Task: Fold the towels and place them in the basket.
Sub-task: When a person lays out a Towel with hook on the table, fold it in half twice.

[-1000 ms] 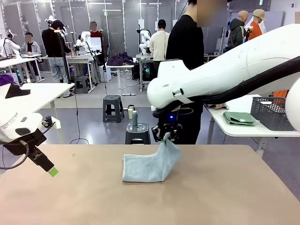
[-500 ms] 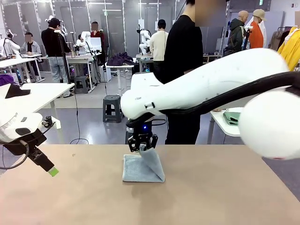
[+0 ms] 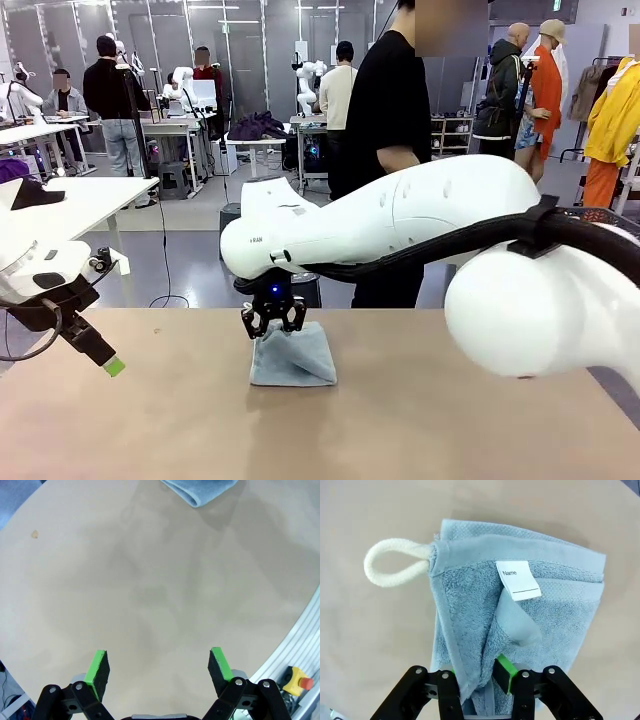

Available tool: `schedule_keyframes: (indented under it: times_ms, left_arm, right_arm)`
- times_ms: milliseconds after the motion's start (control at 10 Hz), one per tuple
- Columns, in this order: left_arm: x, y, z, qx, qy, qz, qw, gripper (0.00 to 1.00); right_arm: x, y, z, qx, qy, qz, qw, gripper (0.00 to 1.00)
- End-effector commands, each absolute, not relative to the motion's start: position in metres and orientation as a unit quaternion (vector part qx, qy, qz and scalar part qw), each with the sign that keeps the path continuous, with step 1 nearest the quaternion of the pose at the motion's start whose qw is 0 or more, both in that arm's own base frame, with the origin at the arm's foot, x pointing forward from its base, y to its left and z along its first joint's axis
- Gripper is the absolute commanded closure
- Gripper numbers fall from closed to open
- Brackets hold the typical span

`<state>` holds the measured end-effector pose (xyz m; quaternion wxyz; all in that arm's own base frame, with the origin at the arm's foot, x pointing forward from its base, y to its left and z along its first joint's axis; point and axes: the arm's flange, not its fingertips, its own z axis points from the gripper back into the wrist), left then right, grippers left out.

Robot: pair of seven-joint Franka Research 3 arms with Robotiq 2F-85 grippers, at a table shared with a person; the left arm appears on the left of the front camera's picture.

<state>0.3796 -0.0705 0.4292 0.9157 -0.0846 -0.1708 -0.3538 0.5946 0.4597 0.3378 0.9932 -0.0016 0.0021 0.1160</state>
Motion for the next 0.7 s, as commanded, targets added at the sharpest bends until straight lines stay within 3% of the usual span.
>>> schedule_keyframes:
  times_ms: [0, 200, 400, 600]
  left_arm:
    - [0.382, -0.072, 0.430, -0.079, -0.170, -0.350, 0.918, 0.00]
    - [0.382, -0.072, 0.430, -0.079, -0.170, -0.350, 0.918, 0.00]
    - [0.382, -0.072, 0.430, -0.079, -0.170, -0.350, 0.918, 0.00]
    - [0.382, -0.072, 0.430, -0.079, -0.170, -0.350, 0.918, 0.00]
  right_arm:
    - [0.606, 0.463, 0.345, -0.017, -0.005, 0.091, 0.996, 1.00]
    - [0.606, 0.462, 0.347, -0.007, -0.005, 0.097, 0.995, 0.40]
    - [0.603, 0.459, 0.352, 0.001, -0.008, 0.099, 0.995, 0.00]
    - [0.597, 0.455, 0.363, 0.020, -0.020, 0.106, 0.994, 0.00]
